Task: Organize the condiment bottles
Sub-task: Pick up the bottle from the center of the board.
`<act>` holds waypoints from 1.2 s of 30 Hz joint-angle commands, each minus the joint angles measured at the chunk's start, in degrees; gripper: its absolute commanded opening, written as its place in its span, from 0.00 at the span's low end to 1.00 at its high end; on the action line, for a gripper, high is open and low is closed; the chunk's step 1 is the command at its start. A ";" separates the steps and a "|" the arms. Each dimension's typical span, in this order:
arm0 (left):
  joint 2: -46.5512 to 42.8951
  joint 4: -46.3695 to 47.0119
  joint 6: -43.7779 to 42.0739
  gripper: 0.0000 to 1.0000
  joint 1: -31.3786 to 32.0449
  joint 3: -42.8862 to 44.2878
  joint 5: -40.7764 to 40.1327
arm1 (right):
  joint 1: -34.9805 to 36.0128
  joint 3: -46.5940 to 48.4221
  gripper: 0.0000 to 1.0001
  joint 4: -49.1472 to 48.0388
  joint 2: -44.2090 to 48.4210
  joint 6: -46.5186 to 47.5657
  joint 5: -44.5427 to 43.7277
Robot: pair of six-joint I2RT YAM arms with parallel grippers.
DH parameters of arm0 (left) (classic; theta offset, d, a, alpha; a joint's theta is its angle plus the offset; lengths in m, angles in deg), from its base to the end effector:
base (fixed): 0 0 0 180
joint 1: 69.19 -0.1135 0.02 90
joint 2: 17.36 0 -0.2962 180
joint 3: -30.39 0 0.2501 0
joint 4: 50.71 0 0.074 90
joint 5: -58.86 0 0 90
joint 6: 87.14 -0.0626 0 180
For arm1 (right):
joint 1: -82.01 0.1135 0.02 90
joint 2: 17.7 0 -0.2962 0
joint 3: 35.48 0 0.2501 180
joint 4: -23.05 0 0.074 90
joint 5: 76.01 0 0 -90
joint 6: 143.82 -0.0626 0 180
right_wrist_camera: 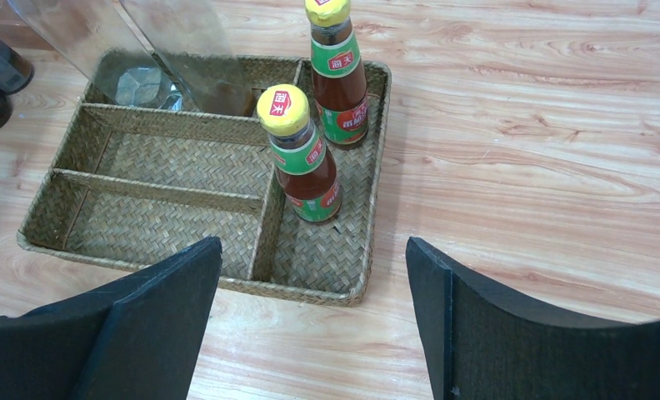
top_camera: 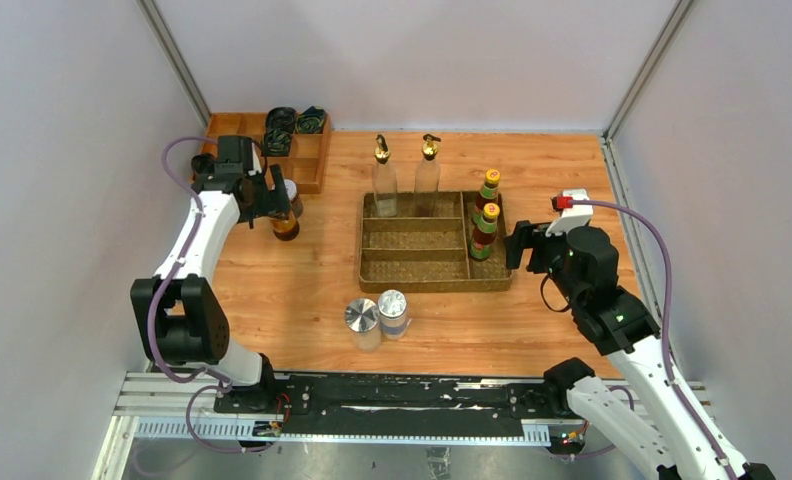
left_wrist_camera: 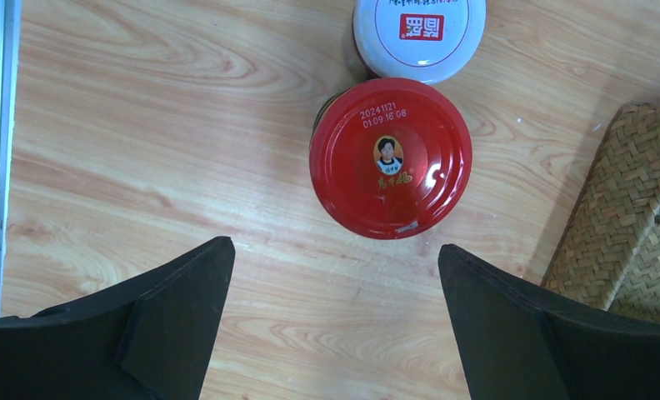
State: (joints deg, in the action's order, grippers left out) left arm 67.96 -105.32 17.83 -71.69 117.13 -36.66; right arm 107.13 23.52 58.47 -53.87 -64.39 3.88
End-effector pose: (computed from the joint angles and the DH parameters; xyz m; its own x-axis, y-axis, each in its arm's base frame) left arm 0.3270 0.0203 0.3058 -0.7466 -0.2900 -0.5987 -0.3042 0.9492 -0.0804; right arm 0.1348 0.0511 0.3558 -0.2422 0.0859 -0.9664 -0.2221 0.9647 0.1414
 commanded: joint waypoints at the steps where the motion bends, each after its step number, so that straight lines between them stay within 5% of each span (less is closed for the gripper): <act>1: 1.61 1.72 -0.82 0.99 -0.15 2.38 0.07 | 0.87 -0.87 0.87 1.31 0.57 -0.45 0.58; 24: 11.07 3.43 -1.60 0.97 1.01 7.69 -2.50 | 0.88 -3.11 0.87 -0.97 -1.10 -1.46 1.63; 36: 10.94 4.51 -2.43 0.69 1.40 7.93 -1.43 | 0.85 -3.92 0.86 -1.65 -1.54 -1.66 1.94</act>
State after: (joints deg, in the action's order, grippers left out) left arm 79.22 -101.94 16.30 -70.67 123.56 -37.82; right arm 107.13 20.85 57.62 -55.27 -65.24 4.99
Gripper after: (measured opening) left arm 0.732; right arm 0.866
